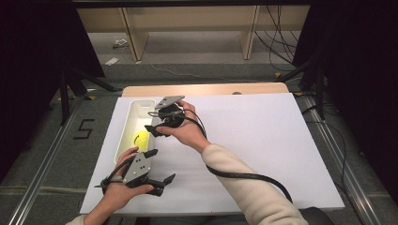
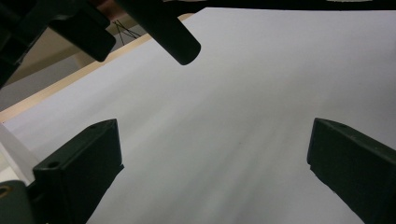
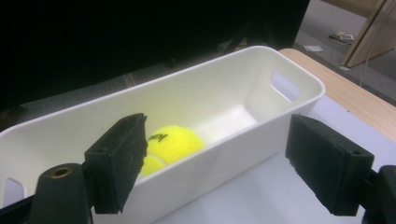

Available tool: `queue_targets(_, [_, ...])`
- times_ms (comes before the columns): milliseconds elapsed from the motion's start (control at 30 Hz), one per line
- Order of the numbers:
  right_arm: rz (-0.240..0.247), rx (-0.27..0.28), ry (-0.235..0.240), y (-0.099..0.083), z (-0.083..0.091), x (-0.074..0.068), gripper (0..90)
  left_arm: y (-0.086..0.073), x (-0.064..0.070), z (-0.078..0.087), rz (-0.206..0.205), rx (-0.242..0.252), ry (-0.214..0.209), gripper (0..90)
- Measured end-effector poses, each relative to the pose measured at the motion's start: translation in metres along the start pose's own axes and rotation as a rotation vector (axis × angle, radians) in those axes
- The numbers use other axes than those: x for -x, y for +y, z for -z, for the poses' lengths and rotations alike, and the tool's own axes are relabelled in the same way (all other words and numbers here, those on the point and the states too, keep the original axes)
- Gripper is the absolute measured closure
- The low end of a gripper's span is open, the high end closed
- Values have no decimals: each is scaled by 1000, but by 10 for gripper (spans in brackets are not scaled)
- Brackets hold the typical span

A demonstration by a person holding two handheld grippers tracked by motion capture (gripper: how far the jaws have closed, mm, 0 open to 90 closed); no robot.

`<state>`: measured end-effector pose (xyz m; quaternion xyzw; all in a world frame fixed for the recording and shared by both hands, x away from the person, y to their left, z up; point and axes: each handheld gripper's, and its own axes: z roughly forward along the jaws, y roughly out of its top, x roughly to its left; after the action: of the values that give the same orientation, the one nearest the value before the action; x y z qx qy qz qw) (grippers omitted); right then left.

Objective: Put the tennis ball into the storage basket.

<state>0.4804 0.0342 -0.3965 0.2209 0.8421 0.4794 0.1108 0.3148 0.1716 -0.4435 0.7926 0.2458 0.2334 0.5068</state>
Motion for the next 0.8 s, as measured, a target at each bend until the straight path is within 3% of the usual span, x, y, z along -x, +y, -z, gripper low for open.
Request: queue_targets(800, [-8, 20, -42, -15, 36, 14, 213, 0, 0, 0, 5, 4, 1, 22])
